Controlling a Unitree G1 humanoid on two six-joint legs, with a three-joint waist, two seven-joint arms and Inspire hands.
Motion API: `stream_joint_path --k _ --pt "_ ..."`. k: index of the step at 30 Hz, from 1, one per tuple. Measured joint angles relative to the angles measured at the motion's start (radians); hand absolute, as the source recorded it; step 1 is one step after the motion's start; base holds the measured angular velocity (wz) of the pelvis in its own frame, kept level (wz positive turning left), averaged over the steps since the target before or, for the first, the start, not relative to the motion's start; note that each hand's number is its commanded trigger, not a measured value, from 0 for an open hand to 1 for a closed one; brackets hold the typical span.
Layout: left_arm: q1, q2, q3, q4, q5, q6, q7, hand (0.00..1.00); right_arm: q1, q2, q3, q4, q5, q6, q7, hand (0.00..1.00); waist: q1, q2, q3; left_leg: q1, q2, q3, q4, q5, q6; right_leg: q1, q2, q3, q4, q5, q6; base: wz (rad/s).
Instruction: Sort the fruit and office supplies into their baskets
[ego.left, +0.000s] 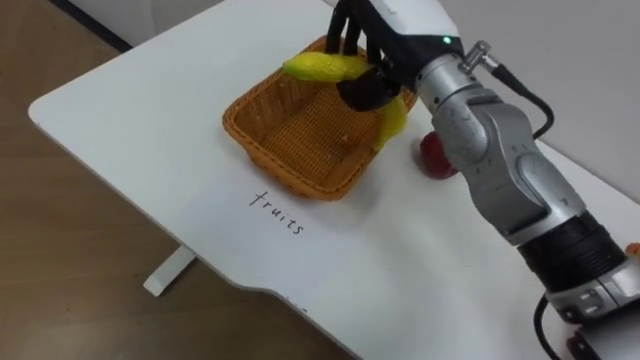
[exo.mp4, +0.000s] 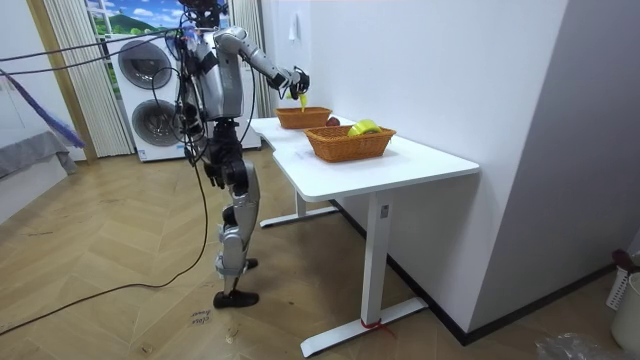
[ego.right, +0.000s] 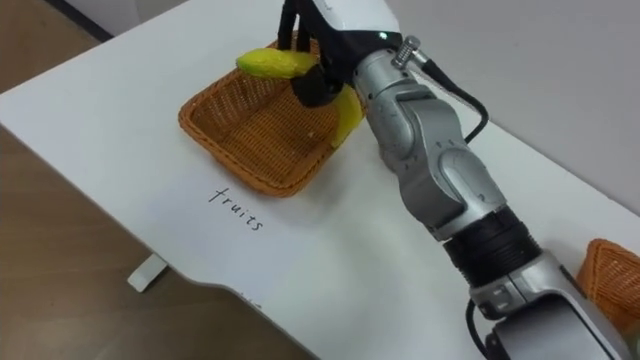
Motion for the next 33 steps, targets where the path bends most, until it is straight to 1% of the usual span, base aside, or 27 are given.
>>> stream_joint_path --k 4,6,7,9,20,23,31,33 --pt "-0.009 0.01 -0.012 -0.001 0.0 0.0 -0.017 0.0 0.0 0.006 0.029 -0.002 -0.034 0.0 0.004 0.0 0.013 -0.001 -0.0007 -0.001 0.0 0.0 -0.002 0.0 0.0 0.0 0.0 0.0 0.0 0.0 0.0 0.0" --pt "-0.008 0.014 -0.012 0.0 0.001 0.002 -0.027 0.0 0.0 0.022 0.035 -0.002 -0.034 0.0 0.013 0.0 0.015 -0.003 -0.002 -0.001 -0.001 0.0 -0.003 0.0 0.0 0.0 0.0 0.0 0.0 0.0 0.0 0.0" --pt "-0.007 0.015 -0.012 0.0 0.001 0.003 -0.03 0.0 0.001 0.023 0.04 -0.002 -0.034 0.0 0.013 0.0 0.015 -0.003 -0.0021 0.0 -0.001 0.0 -0.002 0.0 0.0 0.0 0.0 0.0 0.0 0.0 0.0 0.0" --pt "-0.006 0.015 -0.012 0.0 0.001 0.005 -0.035 0.0 0.006 0.023 0.058 -0.001 -0.031 0.0 0.017 0.0 0.015 -0.004 -0.0024 0.0 -0.001 0.0 0.001 0.0 0.0 0.001 -0.001 -0.003 0.0 0.0 0.0 0.0" --pt "-0.011 0.015 -0.012 0.002 0.0 0.004 -0.033 0.0 0.007 0.021 0.058 0.0 -0.018 -0.015 0.026 0.0 0.013 -0.006 -0.0029 0.002 -0.001 0.001 0.001 0.0 0.0 0.001 -0.001 0.003 0.0 0.0 0.0 0.0" --pt "-0.012 0.015 -0.012 0.007 0.0 0.002 -0.033 0.0 0.007 0.021 0.058 0.0 -0.012 -0.028 0.026 0.0 0.007 -0.006 -0.0025 0.002 -0.001 0.002 0.002 0.0 0.0 0.002 -0.001 0.004 -0.001 0.0 0.0 0.0" --pt "-0.005 0.007 -0.011 0.008 0.001 0.003 -0.033 0.0 0.006 0.017 0.045 -0.001 -0.013 -0.031 0.026 0.0 -0.009 -0.005 -0.0023 0.0 -0.001 0.002 0.007 0.0 0.0 0.003 -0.001 0.007 -0.001 0.0 0.0 0.0" --pt "-0.005 0.007 -0.01 0.008 0.001 0.003 -0.03 0.0 0.006 0.011 0.034 -0.009 -0.009 -0.033 0.026 0.0 -0.015 -0.004 -0.0021 0.0 -0.001 0.004 0.008 0.0 0.0 0.003 -0.001 0.007 0.0 0.0 0.0 0.0"
